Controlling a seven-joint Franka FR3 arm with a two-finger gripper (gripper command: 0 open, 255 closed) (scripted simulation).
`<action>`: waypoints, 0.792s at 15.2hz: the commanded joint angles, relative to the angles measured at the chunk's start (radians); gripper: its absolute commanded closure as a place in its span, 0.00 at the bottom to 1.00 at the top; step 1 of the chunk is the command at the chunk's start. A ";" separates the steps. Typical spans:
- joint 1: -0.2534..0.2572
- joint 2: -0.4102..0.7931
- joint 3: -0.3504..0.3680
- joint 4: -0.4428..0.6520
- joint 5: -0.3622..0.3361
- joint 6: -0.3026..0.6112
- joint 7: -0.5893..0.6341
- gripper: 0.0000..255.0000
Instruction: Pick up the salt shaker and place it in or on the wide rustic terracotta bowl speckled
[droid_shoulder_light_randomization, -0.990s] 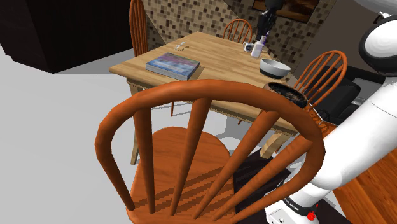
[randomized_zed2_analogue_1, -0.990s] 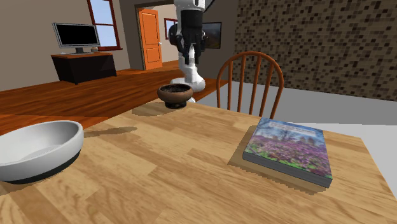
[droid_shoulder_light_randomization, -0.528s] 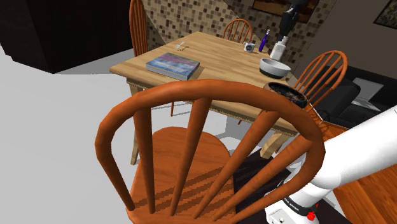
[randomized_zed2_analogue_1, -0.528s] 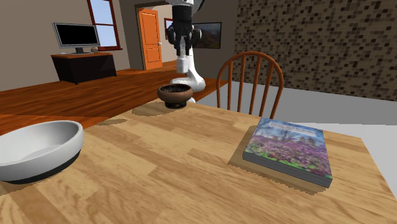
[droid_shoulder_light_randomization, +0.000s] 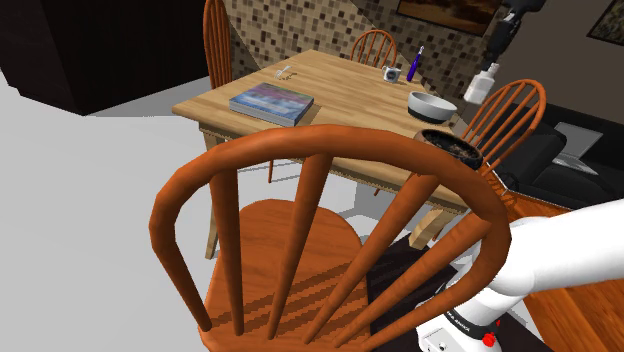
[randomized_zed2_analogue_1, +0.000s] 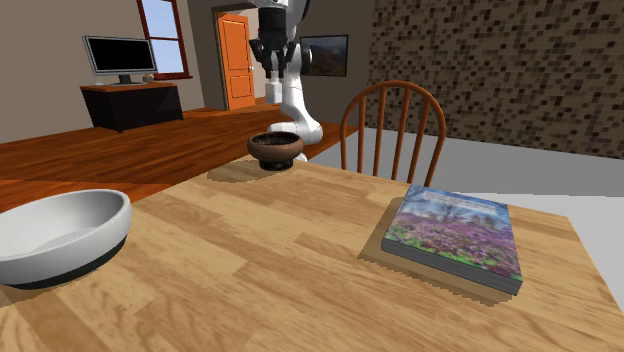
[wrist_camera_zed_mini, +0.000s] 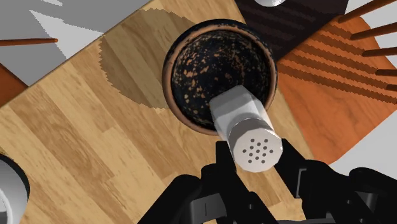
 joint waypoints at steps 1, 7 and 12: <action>-0.005 -0.035 -0.007 -0.034 -0.010 -0.001 -0.012 1.00; -0.009 -0.090 -0.007 -0.166 -0.015 0.077 -0.003 1.00; -0.012 -0.129 -0.009 -0.268 -0.020 0.139 0.003 1.00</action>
